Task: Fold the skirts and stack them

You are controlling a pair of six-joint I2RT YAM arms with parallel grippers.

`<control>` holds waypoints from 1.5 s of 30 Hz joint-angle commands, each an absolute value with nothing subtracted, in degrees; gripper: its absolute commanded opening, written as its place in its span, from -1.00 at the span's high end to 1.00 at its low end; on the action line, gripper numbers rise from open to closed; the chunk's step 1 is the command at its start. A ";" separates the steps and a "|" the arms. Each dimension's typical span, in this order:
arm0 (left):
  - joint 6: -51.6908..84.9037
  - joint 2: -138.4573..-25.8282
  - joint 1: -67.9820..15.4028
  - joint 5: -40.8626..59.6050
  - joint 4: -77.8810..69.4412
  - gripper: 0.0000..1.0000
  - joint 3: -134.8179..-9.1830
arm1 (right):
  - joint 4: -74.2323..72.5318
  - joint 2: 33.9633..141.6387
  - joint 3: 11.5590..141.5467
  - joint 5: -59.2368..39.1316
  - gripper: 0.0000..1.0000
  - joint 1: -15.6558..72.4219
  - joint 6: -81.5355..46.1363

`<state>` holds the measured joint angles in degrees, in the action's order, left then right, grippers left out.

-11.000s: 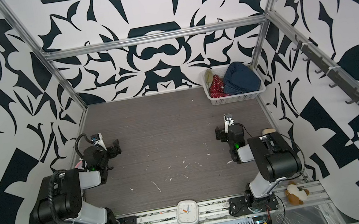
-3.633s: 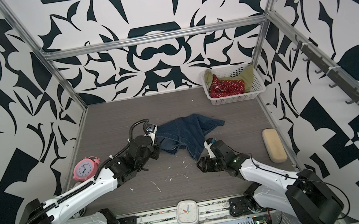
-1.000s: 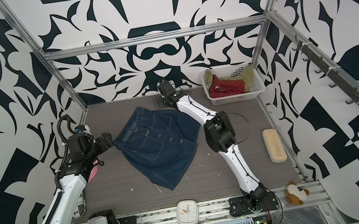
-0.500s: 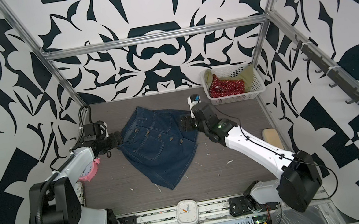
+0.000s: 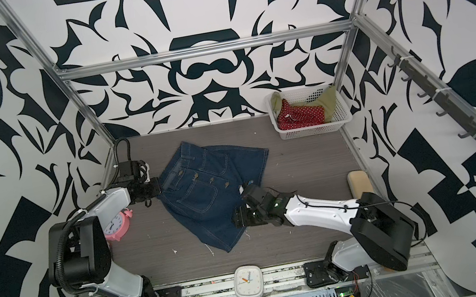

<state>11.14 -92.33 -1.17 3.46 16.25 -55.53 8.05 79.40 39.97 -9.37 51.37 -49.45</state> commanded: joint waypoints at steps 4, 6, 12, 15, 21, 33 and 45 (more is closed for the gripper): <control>12.30 -89.67 -1.32 2.08 20.24 1.00 -55.63 | 4.26 79.19 37.99 -11.34 -0.55 57.56 -56.59; 13.13 -87.92 -1.33 1.62 20.38 1.00 -54.96 | 4.50 77.89 35.79 -12.60 -0.54 58.36 -58.64; 14.10 -85.82 -1.31 0.74 22.31 1.00 -54.80 | 4.00 75.46 30.04 -11.89 -0.52 60.94 -61.51; 14.74 -84.60 -1.39 0.61 21.51 1.00 -53.68 | 3.59 79.86 33.24 -11.26 -0.53 61.00 -58.96; 15.47 -80.96 -1.32 0.76 21.84 1.00 -52.61 | -1.33 86.45 39.26 -8.01 -0.28 60.87 -56.33; 19.55 -75.11 -0.74 -0.41 17.62 1.00 -49.04 | 1.14 80.74 41.32 -6.78 0.98 48.59 -50.37; 21.33 -73.45 -0.79 4.17 17.87 1.00 -47.87 | 9.76 80.98 43.18 -11.35 0.23 51.17 -47.06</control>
<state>19.77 -74.78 -1.08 2.94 18.22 -49.06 6.35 78.50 42.24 -9.47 47.86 -47.57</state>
